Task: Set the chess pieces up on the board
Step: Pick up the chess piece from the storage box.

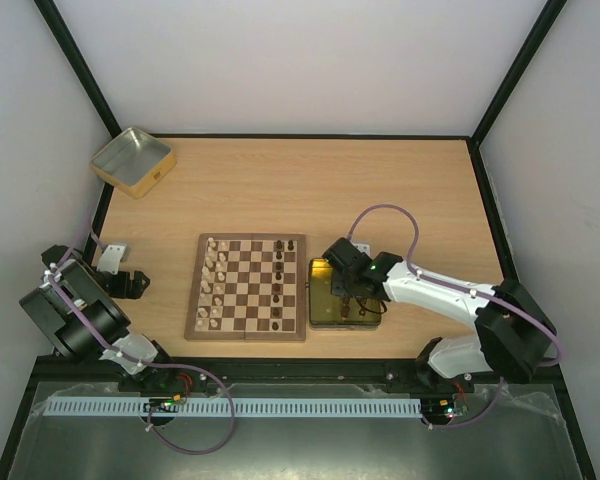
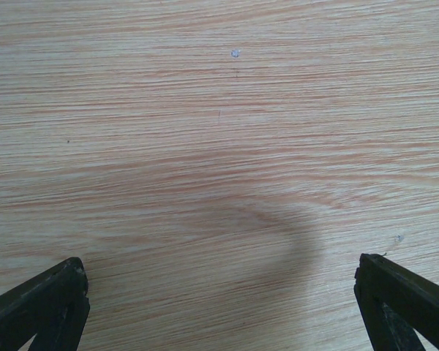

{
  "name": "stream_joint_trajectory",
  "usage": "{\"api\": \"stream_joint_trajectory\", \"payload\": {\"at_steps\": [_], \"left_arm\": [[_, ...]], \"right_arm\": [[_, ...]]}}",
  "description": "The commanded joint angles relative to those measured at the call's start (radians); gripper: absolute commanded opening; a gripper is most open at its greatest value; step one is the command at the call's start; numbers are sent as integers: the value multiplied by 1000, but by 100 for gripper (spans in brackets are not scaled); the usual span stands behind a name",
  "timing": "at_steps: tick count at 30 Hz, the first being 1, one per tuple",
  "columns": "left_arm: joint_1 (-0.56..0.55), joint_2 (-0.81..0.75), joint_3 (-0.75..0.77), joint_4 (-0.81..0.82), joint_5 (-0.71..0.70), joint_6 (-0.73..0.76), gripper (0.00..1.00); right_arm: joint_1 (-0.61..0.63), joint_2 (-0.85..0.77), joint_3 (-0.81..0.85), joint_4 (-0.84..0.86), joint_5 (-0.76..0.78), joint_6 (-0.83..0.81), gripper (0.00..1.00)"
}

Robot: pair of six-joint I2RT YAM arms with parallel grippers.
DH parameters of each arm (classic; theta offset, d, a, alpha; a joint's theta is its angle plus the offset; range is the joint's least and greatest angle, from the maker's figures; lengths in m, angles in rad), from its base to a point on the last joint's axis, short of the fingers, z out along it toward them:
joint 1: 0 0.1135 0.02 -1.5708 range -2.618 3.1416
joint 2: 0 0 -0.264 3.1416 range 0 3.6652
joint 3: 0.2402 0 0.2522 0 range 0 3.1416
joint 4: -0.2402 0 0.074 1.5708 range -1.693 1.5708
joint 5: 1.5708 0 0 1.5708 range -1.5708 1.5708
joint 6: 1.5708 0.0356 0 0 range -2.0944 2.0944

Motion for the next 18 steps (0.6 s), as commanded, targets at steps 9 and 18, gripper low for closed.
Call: {"api": "stream_joint_trajectory", "payload": {"at_steps": [9, 18], "left_arm": [[-3, 48, -60, -108, -109, -46, 99], [-5, 52, -60, -111, -110, -40, 99]], "right_arm": [[6, 41, -36, 47, 24, 5, 28], [2, 79, -9, 52, 50, -11, 25]]}}
